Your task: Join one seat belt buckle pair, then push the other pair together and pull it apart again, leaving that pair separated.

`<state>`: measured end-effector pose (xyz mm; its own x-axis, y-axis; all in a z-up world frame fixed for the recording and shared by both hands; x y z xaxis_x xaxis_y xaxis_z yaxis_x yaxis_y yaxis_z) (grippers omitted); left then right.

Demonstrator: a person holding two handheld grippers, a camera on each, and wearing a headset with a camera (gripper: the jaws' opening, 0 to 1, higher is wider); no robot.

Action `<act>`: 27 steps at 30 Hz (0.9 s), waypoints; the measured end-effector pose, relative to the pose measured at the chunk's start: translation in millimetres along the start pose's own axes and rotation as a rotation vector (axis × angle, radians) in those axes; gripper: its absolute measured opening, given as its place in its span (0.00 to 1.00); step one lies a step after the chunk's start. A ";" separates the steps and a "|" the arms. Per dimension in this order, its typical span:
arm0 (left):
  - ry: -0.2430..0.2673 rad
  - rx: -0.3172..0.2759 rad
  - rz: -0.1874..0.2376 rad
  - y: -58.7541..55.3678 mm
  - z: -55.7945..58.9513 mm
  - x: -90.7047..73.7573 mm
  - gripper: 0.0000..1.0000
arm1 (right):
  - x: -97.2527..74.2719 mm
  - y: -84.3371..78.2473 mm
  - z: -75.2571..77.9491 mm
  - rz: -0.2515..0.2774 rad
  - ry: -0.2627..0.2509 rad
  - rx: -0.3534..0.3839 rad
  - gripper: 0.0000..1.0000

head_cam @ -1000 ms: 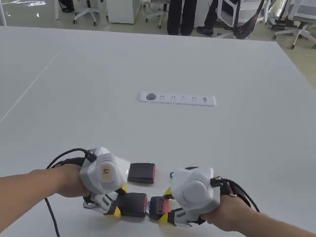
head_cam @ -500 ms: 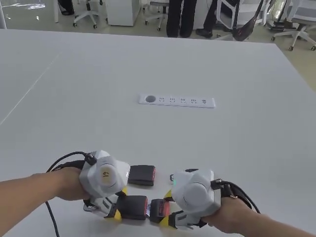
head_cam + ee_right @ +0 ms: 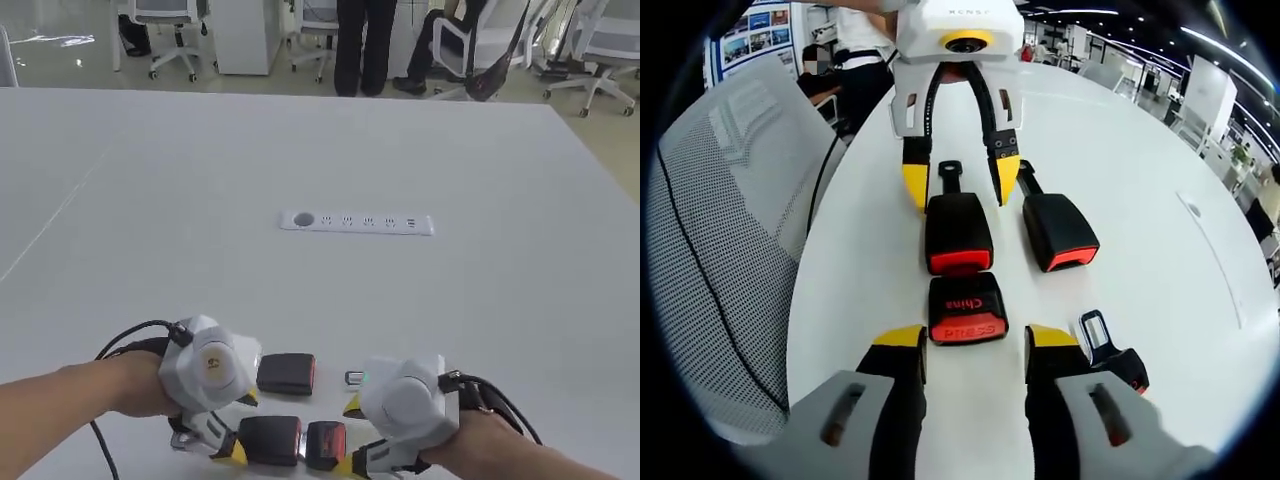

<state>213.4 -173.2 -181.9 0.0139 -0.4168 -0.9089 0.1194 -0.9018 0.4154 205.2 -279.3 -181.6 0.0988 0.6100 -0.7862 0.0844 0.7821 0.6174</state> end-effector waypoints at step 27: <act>0.078 0.030 0.014 36.4 -39.7 -50.3 0.50 | -47.8 20.3 45.7 0.040 -0.108 -0.038 0.46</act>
<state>256.4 -180.5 -122.5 0.0932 -0.4202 -0.9027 0.0893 -0.8994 0.4279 247.5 -298.4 -130.3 0.2080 0.6251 -0.7523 0.0411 0.7629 0.6453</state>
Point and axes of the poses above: the centre of the closed fingertips' face, and the gripper's own axes: x roughly forward along the fingers, z roughly to its right, y roughly out of its top, the point moved 1 cm from there along -x, roughly backward along the fingers, and after that the axes turned 2 degrees about -x, right-handed, at the moved point
